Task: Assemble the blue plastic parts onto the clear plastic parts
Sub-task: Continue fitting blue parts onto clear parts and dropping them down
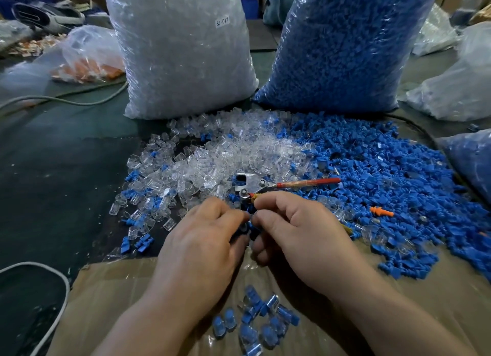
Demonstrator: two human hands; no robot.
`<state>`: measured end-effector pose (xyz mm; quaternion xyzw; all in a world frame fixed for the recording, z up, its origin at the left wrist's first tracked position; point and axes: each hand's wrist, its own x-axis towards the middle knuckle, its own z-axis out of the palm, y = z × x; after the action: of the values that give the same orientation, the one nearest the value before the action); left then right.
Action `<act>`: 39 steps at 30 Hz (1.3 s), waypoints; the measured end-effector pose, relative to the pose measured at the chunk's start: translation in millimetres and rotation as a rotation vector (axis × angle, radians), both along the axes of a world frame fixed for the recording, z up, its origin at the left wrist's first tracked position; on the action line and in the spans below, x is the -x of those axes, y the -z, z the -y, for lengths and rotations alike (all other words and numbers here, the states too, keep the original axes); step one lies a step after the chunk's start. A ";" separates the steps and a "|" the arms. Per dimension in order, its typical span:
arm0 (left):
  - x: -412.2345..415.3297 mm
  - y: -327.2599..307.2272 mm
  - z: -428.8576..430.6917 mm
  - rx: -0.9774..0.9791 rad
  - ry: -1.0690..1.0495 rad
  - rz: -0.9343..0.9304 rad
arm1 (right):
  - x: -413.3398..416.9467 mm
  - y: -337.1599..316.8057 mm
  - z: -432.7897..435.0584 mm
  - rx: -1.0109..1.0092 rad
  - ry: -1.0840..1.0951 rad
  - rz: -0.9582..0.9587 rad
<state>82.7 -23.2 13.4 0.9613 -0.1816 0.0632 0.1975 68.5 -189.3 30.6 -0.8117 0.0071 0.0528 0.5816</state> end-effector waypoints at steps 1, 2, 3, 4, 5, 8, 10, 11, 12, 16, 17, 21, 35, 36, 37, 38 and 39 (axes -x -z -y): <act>-0.4 0.6 -0.8 -0.002 -0.002 0.003 | 0.3 -1.7 -1.1 -0.117 0.014 -0.048; -1.0 1.3 -1.4 0.004 -0.008 0.008 | 0.4 -2.8 -1.9 -0.211 0.027 -0.080; -1.5 2.0 -2.1 0.013 -0.016 0.014 | 0.3 -4.0 -2.7 -0.293 0.034 -0.109; -2.0 2.9 -2.6 0.027 -0.023 0.019 | 0.2 -4.8 -2.9 -0.367 0.034 -0.137; -2.6 3.6 -3.0 0.043 -0.032 0.018 | 0.0 -5.6 -3.4 -0.429 0.030 -0.166; -4.1 5.5 -4.6 0.073 -0.035 0.005 | 0.0 -5.6 -4.2 -0.539 0.014 -0.221; -4.8 5.6 -5.3 0.070 -0.030 -0.001 | -0.9 -3.9 -2.7 -0.572 0.010 -0.226; -5.3 5.4 -5.0 0.067 -0.031 0.006 | -1.6 -3.2 -1.9 -0.575 0.008 -0.226; -5.5 5.8 -5.3 0.077 -0.035 0.019 | -1.8 -3.1 -1.7 -0.572 0.003 -0.225; -0.6 -3.0 -5.9 0.293 -0.081 0.056 | -2.3 -1.2 -1.6 -0.433 0.005 -0.177; 2.1 -7.9 -5.1 0.403 -0.092 0.000 | -2.1 0.2 -1.6 -0.298 0.001 -0.112; 5.8 -15.4 1.5 0.593 -0.130 -0.254 | 4.8 -2.8 -1.1 0.414 -0.109 0.284; 2.5 -17.5 -8.5 0.931 -0.243 -0.511 | 0.3 -20.3 24.0 0.944 0.130 0.216; 3.0 -18.4 -7.9 0.916 -0.239 -0.516 | -3.2 -21.3 32.6 0.996 0.204 0.171; 3.3 -19.0 -6.9 0.897 -0.232 -0.519 | -6.9 -21.0 41.7 1.046 0.274 0.137; 3.6 -19.3 -5.9 0.882 -0.232 -0.521 | -10.5 -19.0 50.1 1.097 0.321 0.097; 3.6 -19.1 -5.4 0.877 -0.235 -0.523 | -13.8 -15.6 56.7 1.136 0.341 0.046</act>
<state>79.0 -17.8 32.5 0.7857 0.0266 -0.0870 0.6118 82.3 -246.0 46.1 -0.9842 0.1521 -0.0712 0.0563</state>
